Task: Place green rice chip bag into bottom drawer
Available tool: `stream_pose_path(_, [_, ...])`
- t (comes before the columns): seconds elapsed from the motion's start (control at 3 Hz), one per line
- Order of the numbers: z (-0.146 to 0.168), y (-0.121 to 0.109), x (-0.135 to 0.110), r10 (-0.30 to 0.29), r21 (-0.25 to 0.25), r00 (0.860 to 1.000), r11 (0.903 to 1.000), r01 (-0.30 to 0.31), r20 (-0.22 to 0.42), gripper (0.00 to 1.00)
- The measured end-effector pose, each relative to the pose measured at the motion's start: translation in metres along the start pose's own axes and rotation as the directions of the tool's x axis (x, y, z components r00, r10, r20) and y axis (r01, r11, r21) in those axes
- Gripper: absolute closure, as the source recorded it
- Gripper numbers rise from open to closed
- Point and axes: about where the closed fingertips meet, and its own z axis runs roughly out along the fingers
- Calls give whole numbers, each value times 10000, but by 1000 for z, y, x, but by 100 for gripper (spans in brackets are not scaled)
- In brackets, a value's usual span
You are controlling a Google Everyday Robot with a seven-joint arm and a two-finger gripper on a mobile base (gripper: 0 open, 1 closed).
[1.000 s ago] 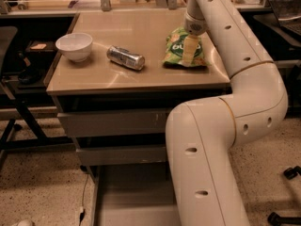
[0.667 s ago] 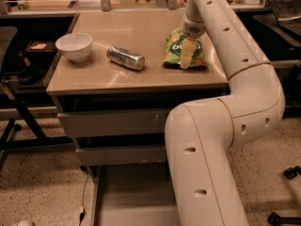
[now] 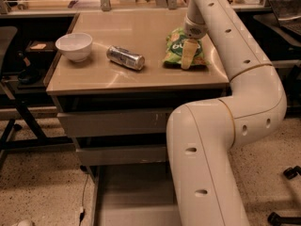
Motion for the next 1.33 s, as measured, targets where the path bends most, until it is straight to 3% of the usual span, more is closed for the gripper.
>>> stream_pose_path(1.0, [0, 0, 0, 0, 1, 10000, 10000, 0, 0, 88])
stream_pose_path(1.33, [0, 0, 0, 0, 1, 10000, 10000, 0, 0, 100])
